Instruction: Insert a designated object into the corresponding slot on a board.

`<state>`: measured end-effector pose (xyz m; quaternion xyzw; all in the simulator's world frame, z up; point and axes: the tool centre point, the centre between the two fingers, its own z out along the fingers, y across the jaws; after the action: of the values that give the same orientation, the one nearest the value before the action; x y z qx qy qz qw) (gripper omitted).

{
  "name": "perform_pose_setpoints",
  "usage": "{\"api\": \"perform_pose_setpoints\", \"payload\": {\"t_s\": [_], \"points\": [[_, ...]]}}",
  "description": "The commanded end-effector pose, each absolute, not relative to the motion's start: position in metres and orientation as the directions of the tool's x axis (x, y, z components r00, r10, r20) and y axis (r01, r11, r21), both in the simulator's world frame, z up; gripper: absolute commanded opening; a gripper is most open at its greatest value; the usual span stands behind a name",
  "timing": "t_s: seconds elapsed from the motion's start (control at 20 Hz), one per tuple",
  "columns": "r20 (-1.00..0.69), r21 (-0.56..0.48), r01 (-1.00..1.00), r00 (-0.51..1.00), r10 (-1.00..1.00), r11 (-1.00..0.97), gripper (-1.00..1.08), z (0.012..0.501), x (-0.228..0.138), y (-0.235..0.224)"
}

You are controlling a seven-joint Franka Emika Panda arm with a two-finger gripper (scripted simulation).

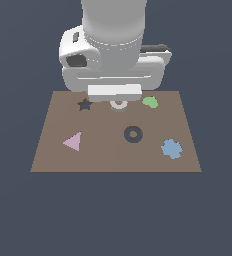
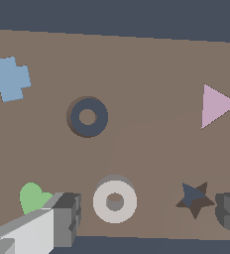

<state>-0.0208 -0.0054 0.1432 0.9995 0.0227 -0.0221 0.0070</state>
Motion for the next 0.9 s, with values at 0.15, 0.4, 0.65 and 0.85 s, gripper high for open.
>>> {"api": "perform_pose_setpoints", "payload": {"t_s": [0.15, 0.4, 0.65, 0.85], "points": [[-0.037, 0.009, 0.137, 0.990, 0.137, -0.990, 1.00, 0.127, -0.032, 0.000], [-0.026, 0.004, 0.263, 0.965, 0.262, -0.965, 1.00, 0.104, -0.047, 0.006], [-0.014, 0.001, 0.388, 0.922, 0.388, -0.922, 1.00, 0.080, -0.064, 0.010], [-0.007, 0.000, 0.458, 0.889, 0.458, -0.889, 1.00, 0.066, -0.073, 0.011]]}}
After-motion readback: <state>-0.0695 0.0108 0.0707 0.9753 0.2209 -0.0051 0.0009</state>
